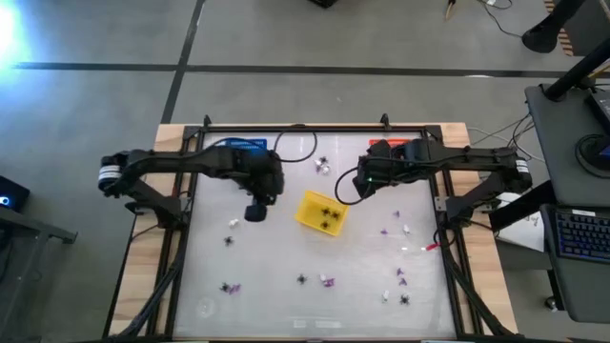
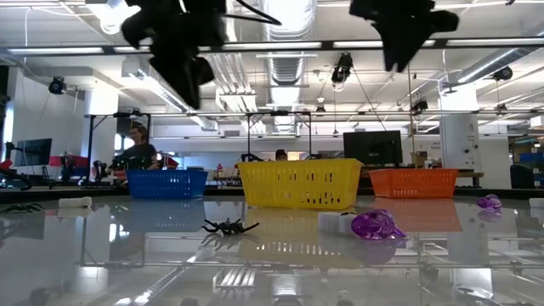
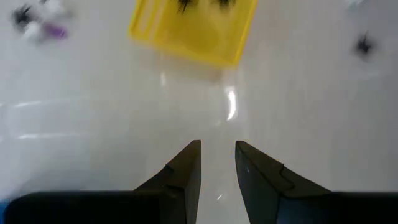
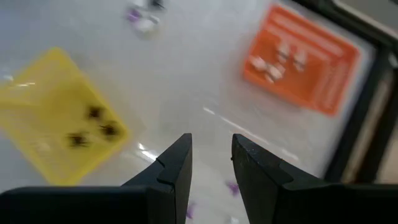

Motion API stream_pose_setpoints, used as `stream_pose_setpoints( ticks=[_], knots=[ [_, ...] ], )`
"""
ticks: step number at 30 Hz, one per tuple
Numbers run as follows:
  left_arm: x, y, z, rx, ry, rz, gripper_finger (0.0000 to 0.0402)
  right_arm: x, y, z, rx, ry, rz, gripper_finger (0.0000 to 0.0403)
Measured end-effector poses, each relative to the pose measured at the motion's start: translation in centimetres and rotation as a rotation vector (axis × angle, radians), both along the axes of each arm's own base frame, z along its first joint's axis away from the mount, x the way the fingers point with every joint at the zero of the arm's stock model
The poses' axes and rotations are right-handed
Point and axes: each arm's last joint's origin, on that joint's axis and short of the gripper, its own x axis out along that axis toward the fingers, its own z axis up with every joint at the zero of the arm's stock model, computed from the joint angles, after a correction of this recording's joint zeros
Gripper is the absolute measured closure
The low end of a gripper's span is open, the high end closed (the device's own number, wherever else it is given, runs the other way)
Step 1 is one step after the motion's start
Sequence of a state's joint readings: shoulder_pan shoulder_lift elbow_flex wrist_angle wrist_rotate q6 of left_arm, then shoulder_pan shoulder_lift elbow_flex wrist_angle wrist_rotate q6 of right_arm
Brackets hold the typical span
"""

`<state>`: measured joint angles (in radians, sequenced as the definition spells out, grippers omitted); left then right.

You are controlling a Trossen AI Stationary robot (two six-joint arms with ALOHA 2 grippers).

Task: Sort Halloween decoration
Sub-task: Put the purple witch hat toy into the blue bin

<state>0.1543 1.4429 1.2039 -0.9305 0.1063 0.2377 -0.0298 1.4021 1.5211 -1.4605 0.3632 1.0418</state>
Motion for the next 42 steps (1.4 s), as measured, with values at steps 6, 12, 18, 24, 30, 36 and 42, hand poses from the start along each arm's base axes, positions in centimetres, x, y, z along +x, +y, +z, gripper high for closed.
stream_pose_setpoints(
  ticks=[6, 12, 18, 24, 30, 36, 42],
  knots=[
    [-3.6, -0.2, 2.5, 0.095, -0.013, 0.036, 0.032, -0.8, 0.6, -2.8, 0.037, 0.09, -0.159, 0.0296],
    [-6.9, -0.8, 4.1, 0.107, -0.102, 0.042, 0.032, -0.9, 0.9, -5.3, 0.113, 0.126, -0.186, 0.0288],
    [-9.7, -1.2, 4.9, 0.116, -0.169, 0.062, 0.032, -0.8, 1.1, -6.8, 0.177, 0.117, -0.207, 0.0282],
    [-11.4, -1.3, 4.5, 0.142, -0.16, 0.119, 0.032, -0.4, 1.2, -7.1, 0.226, 0.073, -0.233, 0.0282],
    [-12.0, -1.4, 4.1, 0.111, -0.135, 0.171, 0.032, -0.3, 1.6, -7.4, 0.348, 0.095, -0.157, 0.028],
    [-12.7, -1.5, 2.8, 0.105, -0.102, 0.178, 0.032, 0.0, 1.6, -8.6, 0.33, 0.119, 0.19, 0.028],
    [-13.1, -1.6, 1.1, 0.088, -0.055, 0.203, 0.032, -0.4, 1.6, -10.1, 0.319, 0.183, 0.362, 0.028]
  ],
)
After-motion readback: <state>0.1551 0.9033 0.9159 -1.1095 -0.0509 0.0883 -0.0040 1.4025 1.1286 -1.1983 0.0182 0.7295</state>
